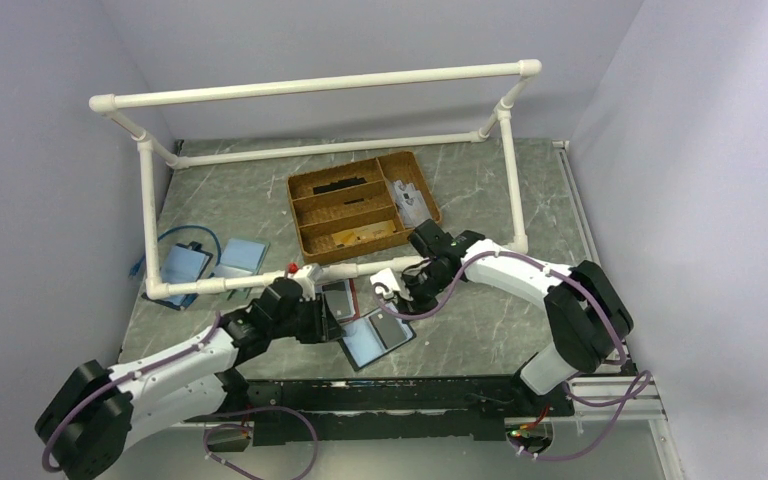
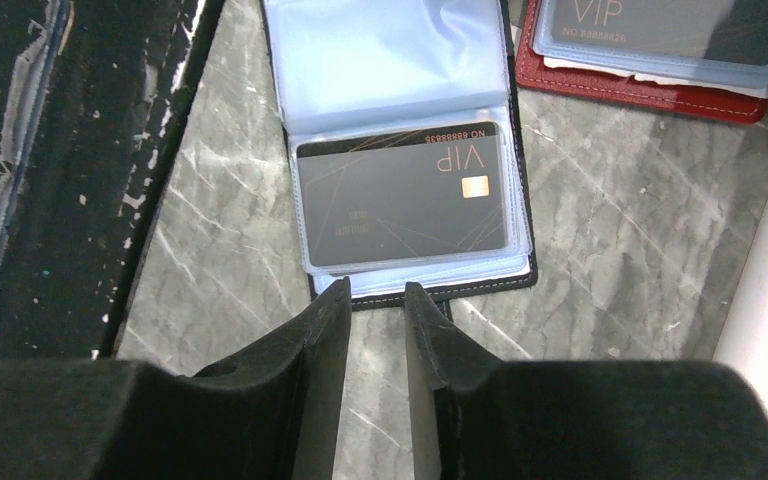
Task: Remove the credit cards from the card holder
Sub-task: Remove the credit card from the card holder.
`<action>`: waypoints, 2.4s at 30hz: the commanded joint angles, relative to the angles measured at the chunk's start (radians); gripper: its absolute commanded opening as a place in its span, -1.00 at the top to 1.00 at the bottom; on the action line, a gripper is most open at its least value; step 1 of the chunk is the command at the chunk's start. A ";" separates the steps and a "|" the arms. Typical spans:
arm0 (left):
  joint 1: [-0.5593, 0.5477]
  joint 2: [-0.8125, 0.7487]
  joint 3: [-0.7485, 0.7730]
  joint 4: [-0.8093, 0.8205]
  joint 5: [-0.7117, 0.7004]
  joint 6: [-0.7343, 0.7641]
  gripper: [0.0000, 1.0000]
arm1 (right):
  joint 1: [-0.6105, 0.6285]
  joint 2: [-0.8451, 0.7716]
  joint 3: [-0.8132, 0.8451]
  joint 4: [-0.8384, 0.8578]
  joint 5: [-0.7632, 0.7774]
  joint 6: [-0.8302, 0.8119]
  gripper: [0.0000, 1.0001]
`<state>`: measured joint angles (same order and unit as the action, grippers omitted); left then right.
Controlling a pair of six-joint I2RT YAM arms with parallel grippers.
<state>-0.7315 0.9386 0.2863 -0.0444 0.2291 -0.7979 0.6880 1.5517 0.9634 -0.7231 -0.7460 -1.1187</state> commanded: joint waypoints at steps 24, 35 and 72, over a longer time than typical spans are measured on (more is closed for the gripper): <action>-0.002 0.127 -0.087 0.623 0.099 -0.339 0.02 | 0.111 0.081 -0.034 0.103 0.180 -0.030 0.57; -0.071 0.269 -0.037 0.558 0.015 -0.421 0.14 | 0.129 0.100 -0.034 0.103 0.200 -0.032 0.63; -0.141 0.440 -0.012 0.512 -0.120 -0.575 0.26 | 0.252 0.211 0.050 0.026 0.145 0.040 0.74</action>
<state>-0.8677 1.3811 0.2924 0.4583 0.1505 -1.3540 0.8921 1.6966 1.0027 -0.6754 -0.4953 -1.1072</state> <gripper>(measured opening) 0.413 0.134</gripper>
